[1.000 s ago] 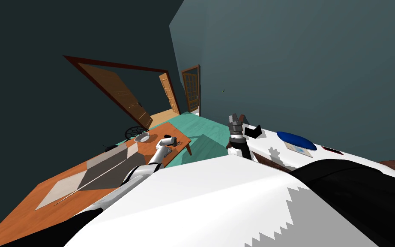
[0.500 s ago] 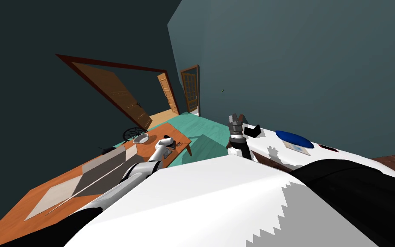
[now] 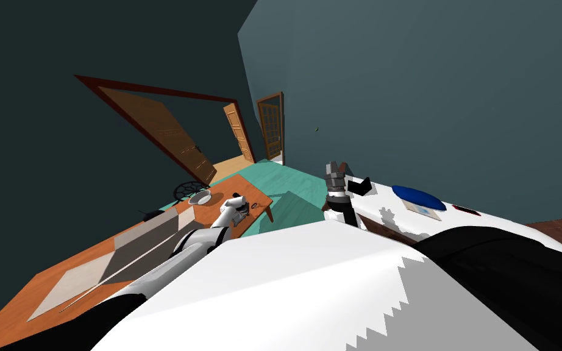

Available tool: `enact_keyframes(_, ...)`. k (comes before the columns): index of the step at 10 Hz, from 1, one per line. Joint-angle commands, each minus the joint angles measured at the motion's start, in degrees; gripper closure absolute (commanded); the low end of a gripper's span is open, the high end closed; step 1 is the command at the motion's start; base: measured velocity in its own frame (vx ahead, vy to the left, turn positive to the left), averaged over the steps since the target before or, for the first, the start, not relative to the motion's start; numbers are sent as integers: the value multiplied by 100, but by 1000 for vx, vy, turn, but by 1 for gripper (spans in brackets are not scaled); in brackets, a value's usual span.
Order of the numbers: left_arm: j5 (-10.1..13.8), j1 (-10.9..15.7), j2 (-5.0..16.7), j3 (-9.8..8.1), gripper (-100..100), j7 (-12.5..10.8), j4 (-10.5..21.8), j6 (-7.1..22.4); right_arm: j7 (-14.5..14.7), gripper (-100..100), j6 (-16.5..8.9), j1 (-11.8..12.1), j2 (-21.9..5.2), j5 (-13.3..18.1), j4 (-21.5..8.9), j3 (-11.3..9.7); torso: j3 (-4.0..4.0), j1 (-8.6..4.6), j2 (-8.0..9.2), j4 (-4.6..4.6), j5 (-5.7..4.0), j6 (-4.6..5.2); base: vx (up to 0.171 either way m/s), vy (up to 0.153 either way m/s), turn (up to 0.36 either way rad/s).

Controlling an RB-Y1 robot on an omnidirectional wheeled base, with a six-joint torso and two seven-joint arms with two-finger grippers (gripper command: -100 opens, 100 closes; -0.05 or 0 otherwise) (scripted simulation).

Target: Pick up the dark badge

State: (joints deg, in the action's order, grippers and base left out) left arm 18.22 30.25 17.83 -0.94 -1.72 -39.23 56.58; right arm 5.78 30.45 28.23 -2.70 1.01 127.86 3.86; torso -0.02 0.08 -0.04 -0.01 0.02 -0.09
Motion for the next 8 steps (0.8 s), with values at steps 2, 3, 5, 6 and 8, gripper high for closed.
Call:
enact_keyframes(2,58,148,77,14,-100,-74,457,205,0,0,0,0,0,0,0,0,0,2,-1,0,0,0,10,26,-25)
enact_keyframes(3,79,187,112,19,-100,-106,606,296,0,0,0,0,0,0,0,0,-1,7,-1,0,1,0,16,53,-15)
enact_keyframes(5,93,210,142,24,-100,-131,723,366,0,0,0,0,0,0,0,0,-1,11,-2,0,2,0,8,34,0)
enact_keyframes(6,101,217,165,27,-100,-149,806,414,0,0,0,0,0,0,0,0,0,7,0,0,1,0,-4,32,5)
enact_keyframes(8,97,184,172,30,-100,-163,745,456,0,0,0,0,0,0,0,0,4,9,7,1,2,-1,-9,27,9)
